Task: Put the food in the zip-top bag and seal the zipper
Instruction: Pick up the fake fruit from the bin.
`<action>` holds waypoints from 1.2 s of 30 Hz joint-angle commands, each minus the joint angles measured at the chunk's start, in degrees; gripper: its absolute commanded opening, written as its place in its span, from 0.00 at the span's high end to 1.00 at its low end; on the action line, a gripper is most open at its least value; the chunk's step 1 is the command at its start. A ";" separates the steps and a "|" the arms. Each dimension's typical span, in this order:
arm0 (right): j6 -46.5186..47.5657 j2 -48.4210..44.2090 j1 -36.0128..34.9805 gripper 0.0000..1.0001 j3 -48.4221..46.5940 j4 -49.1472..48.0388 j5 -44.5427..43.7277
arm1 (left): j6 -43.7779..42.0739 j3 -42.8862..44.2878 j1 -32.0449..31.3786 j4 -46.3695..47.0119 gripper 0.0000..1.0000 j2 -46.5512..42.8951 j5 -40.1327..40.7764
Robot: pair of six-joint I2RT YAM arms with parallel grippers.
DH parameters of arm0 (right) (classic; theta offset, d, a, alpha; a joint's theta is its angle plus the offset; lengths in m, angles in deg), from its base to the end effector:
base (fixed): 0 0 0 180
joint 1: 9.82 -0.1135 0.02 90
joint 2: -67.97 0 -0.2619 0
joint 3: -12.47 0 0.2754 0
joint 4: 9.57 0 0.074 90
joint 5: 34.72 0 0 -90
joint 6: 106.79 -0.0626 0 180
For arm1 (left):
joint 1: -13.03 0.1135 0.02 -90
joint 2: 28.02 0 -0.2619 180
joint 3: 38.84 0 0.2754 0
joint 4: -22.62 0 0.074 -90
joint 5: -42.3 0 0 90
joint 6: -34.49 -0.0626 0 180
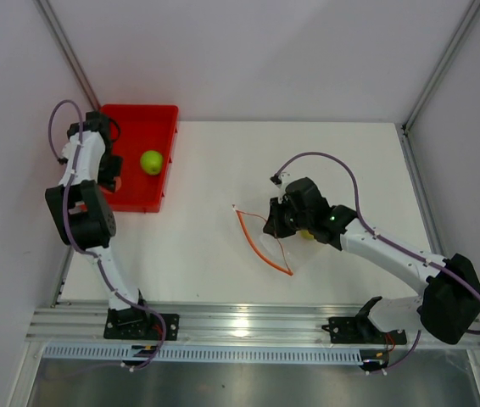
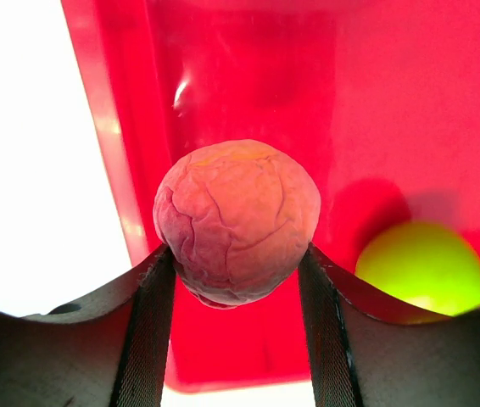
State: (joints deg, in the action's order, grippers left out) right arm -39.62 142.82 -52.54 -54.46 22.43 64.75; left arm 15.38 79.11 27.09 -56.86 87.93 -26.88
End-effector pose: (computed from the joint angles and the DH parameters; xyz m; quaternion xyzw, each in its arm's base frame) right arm 0.2343 0.2304 0.2412 -0.1904 0.8833 0.2912 0.3142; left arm 0.4200 0.1281 0.2292 -0.6747 0.7078 0.1069 0.1798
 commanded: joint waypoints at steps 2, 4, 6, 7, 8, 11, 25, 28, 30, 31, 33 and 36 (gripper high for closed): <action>0.94 0.56 0.27 1.00 -2.60 -0.26 -1.65 | -2.78 -2.88 -4.12 0.88 0.99 -8.00 0.10; 0.77 0.39 0.36 1.00 -2.87 0.00 -1.65 | -3.13 -6.99 -5.10 2.54 0.99 -11.41 -3.13; 0.51 0.04 0.18 1.00 -2.96 0.09 -1.74 | -2.52 -9.90 -6.50 3.08 0.99 -13.54 -5.17; 0.51 -0.14 0.18 1.00 -2.96 0.18 -1.91 | -2.34 -11.65 -7.29 3.00 0.99 -15.55 -4.74; 0.42 -0.23 0.09 1.00 -3.04 0.18 -2.18 | -1.12 -12.45 -8.95 2.91 0.99 -16.70 -4.13; 0.51 -0.84 0.09 1.00 -3.05 0.79 -3.23 | -0.67 -19.35 -9.49 7.10 0.99 -21.43 -7.17; 0.33 -2.25 -0.08 1.00 -1.90 1.76 -4.29 | -9.80 -44.44 -17.13 30.32 0.99 -42.44 -14.84; 0.15 -1.81 -0.17 1.00 -1.99 1.50 -4.20 | -11.48 -47.25 -19.07 32.34 0.99 -47.19 -18.25; 0.07 -1.55 -0.17 1.00 -1.99 1.32 -4.29 | -11.30 -48.84 -20.13 34.10 0.99 -49.66 -20.37; 0.07 -1.46 -0.26 1.00 -2.08 1.24 -4.29 | -11.39 -50.67 -20.56 36.20 1.00 -52.02 -24.12; -0.02 -1.29 -0.35 1.00 -2.17 1.24 -4.29 | -11.57 -53.15 -22.06 37.71 0.99 -54.58 -25.47; -0.02 -1.20 -0.61 1.00 -2.17 1.32 -4.55 | -12.09 -58.06 -24.78 41.31 0.99 -59.76 -28.10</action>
State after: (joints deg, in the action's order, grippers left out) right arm -39.64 141.80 -52.76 -55.05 24.59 61.52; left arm 5.37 24.81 4.84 -21.30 32.32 -49.57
